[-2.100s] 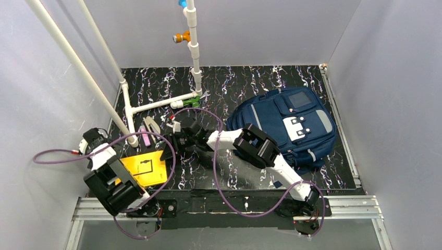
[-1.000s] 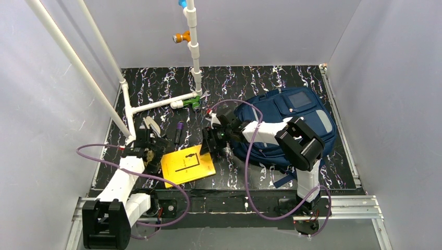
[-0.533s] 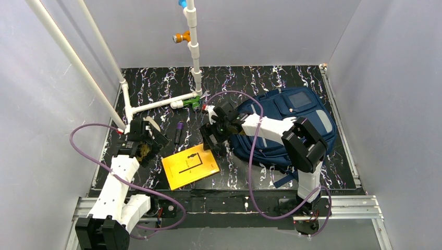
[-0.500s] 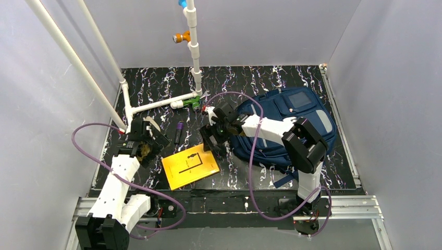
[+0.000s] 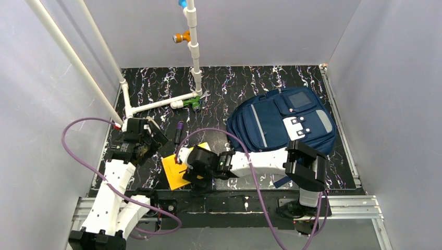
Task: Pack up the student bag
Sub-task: Pick up the book from the center of the board.
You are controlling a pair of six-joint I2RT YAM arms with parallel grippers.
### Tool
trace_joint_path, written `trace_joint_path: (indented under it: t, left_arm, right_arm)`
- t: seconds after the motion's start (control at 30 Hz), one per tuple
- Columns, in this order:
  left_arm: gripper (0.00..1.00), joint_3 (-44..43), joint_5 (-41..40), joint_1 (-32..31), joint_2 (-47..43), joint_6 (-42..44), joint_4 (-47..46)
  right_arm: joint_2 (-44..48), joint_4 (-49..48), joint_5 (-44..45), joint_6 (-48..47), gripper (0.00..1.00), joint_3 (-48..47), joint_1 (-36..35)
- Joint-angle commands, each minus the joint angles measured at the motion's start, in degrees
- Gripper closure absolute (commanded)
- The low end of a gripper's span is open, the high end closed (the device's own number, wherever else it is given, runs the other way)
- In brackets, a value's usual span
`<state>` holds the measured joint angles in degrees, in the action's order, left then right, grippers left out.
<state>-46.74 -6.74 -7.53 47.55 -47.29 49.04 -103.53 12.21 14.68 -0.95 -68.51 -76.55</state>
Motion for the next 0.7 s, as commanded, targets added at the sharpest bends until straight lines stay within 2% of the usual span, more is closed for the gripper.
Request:
trace_joint_path:
  t: [0.0, 0.1, 0.27, 0.4, 0.47, 0.6, 0.67]
  left_arm:
    - [0.02, -4.82, -13.16, -0.23, -2.1, 1.62, 6.76]
    - [0.02, -5.29, -15.42, -0.14, -2.81, 1.25, 7.95]
    - [0.02, -8.87, -21.65, -0.12, -1.81, 0.91, 13.28]
    - [0.02, -9.64, -18.24, -0.12, -2.18, 2.27, 12.46]
    - [0.02, -9.07, -16.0, -0.12, -2.28, 2.03, 11.87]
    - [0.02, -7.86, -13.19, -0.12, -2.12, 1.71, 10.92]
    - [0.02, -7.88, -12.72, -0.13, -1.93, 1.82, 10.99]
  right_arm:
    - [1.71, -10.22, 2.87, -12.09, 0.02, 2.65, -1.85]
    - [-1.11, -11.44, -1.31, -14.84, 0.02, -0.02, -3.18]
    - [-5.95, -16.3, -1.92, -15.68, 0.02, -2.63, -5.0]
    - [-8.47, -21.4, 0.99, -12.64, 0.03, -2.99, -4.96]
    - [-9.47, -24.01, 5.55, -10.5, 0.04, -2.7, -4.96]
    - [-11.23, -25.22, 10.55, -6.59, 0.05, -3.01, -4.5]
    - [-11.51, -25.09, 14.0, -2.24, 0.09, -2.39, -3.7]
